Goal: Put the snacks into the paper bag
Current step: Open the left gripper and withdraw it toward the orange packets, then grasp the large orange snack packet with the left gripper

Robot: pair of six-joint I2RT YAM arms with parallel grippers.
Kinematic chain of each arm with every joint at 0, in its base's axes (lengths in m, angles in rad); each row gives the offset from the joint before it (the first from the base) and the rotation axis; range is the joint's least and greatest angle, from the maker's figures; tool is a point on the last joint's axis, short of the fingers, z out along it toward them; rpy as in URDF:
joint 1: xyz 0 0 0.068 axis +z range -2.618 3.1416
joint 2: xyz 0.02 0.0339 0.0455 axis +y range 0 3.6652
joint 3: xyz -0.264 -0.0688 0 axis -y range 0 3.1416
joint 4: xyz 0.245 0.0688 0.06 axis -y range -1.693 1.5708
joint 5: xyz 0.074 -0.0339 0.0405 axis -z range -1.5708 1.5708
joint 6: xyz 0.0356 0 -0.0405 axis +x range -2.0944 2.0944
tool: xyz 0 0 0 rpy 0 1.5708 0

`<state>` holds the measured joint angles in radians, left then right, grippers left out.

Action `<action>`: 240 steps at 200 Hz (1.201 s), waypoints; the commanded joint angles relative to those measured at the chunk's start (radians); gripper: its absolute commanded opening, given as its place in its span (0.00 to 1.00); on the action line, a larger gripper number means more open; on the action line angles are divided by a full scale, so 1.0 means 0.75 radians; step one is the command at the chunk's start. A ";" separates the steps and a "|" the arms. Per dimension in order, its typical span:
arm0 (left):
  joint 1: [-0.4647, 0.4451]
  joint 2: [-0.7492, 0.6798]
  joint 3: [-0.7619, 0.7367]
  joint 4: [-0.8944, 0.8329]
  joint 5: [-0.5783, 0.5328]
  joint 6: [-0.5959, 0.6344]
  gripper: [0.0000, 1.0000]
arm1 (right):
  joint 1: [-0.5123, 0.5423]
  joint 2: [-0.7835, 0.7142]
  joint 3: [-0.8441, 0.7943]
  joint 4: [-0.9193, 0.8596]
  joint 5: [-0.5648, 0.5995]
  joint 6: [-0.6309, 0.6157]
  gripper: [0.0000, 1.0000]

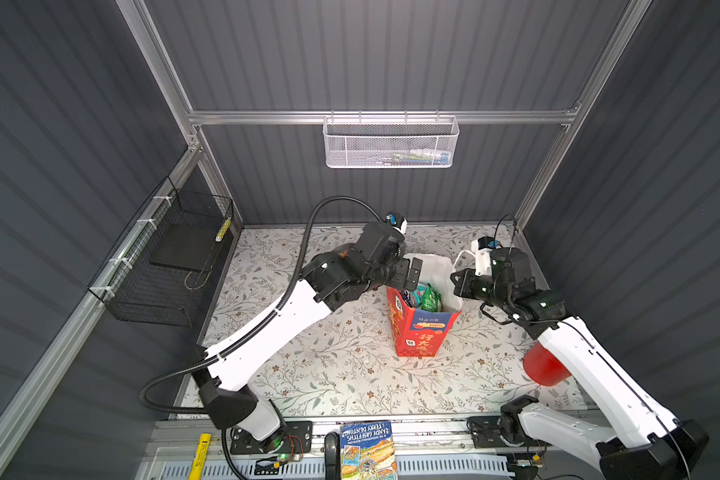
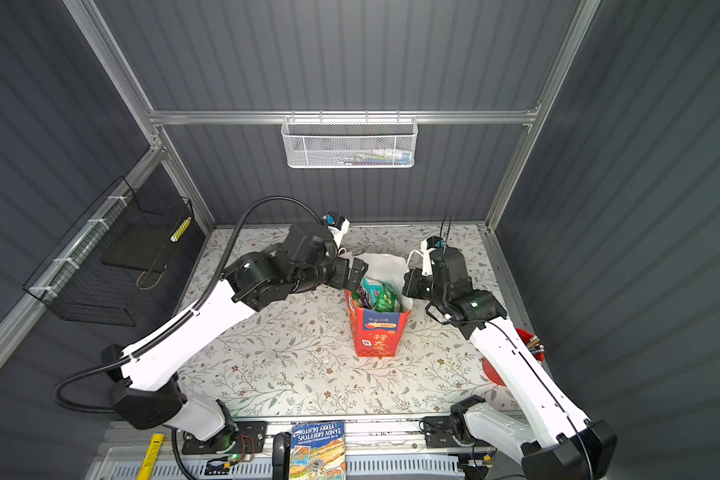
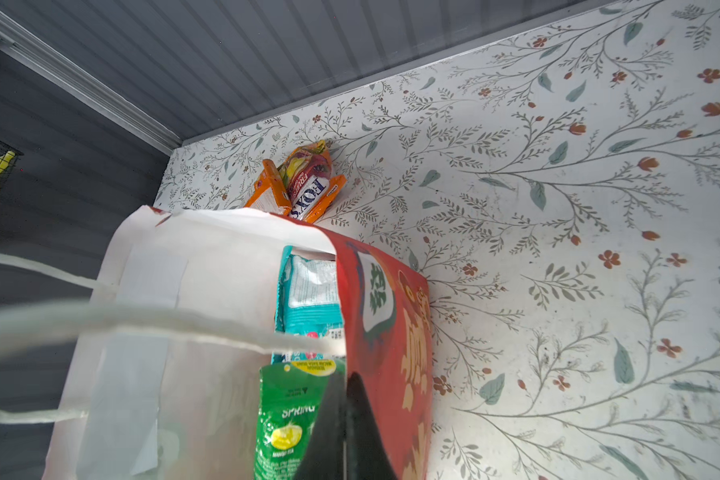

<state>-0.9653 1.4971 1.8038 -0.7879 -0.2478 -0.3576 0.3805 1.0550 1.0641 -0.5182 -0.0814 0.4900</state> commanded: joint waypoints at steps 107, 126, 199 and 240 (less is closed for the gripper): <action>0.316 -0.421 -0.789 0.182 -0.036 -0.355 1.00 | -0.010 -0.114 -0.051 0.059 0.201 0.019 0.00; 0.494 -0.277 -0.856 0.318 0.213 -0.396 1.00 | -0.010 -0.114 -0.057 0.068 0.191 0.015 0.00; 0.874 0.185 -0.927 0.776 0.643 -0.690 0.98 | -0.012 -0.099 -0.067 0.085 0.185 0.001 0.00; 0.907 0.361 -0.869 0.834 0.703 -0.808 0.85 | -0.012 -0.078 -0.067 0.092 0.172 -0.001 0.00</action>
<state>-0.2928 1.7210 1.1137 -0.2234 0.2062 -0.8818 0.3790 0.9901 1.0134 -0.5220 0.0277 0.5003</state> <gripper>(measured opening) 0.881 0.048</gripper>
